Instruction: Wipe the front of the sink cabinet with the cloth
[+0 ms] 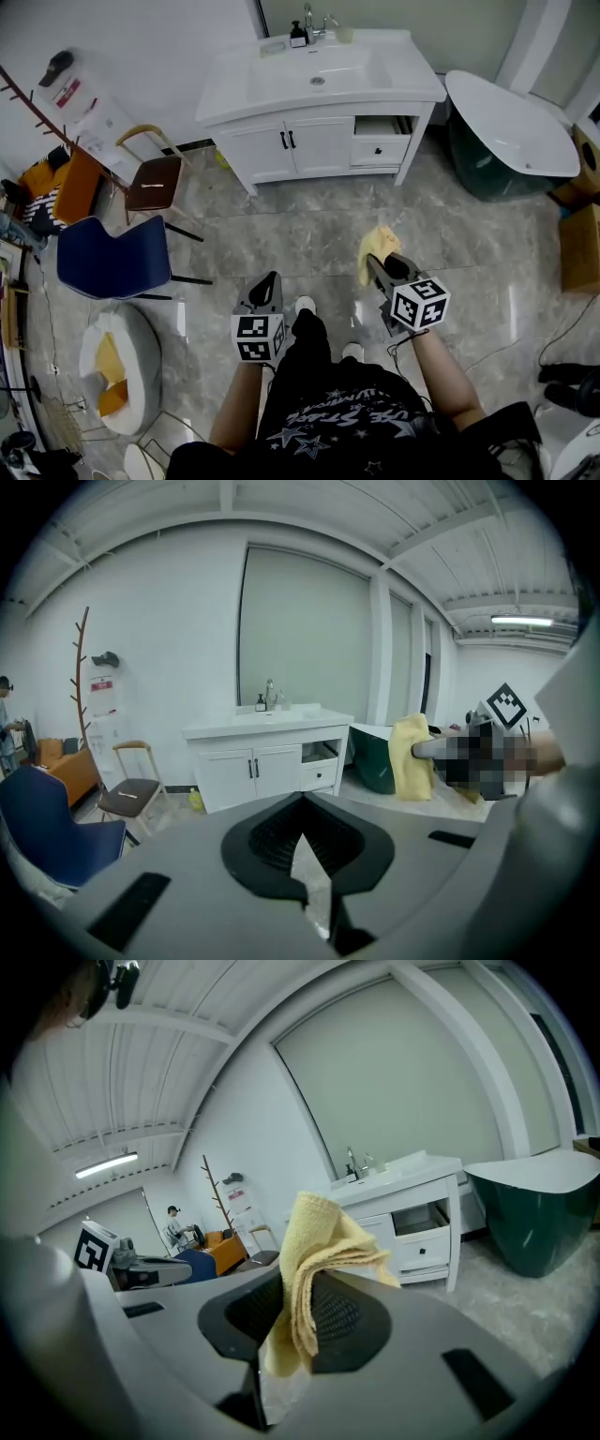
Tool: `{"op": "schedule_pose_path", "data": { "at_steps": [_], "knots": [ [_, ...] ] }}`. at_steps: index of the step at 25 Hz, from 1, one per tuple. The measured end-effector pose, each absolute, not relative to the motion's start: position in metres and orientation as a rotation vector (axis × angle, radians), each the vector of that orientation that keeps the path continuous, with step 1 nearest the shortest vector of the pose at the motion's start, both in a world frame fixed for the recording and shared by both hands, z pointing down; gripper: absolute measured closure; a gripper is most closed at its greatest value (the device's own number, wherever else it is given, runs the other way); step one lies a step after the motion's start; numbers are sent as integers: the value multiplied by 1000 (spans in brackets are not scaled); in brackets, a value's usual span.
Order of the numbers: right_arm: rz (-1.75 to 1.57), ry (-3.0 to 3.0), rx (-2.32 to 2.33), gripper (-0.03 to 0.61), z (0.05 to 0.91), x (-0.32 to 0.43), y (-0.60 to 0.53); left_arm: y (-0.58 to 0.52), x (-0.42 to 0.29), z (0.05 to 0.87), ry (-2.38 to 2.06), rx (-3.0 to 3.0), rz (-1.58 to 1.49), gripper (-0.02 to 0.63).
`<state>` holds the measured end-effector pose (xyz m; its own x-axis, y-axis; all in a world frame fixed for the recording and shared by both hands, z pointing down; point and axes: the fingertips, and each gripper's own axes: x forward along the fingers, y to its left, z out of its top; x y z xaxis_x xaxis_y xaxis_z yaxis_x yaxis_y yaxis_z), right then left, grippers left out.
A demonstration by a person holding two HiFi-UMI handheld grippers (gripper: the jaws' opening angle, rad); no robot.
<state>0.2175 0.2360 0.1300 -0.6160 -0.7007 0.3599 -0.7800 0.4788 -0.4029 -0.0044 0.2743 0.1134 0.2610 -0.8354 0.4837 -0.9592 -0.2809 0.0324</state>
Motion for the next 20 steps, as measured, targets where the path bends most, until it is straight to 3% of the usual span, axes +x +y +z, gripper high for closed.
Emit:
{"op": "schedule_pose_path", "data": {
  "at_steps": [20],
  "knots": [
    [683, -2322, 1557, 497, 135, 148, 42, 38, -93, 143, -1376, 2345, 497, 598]
  ]
}}
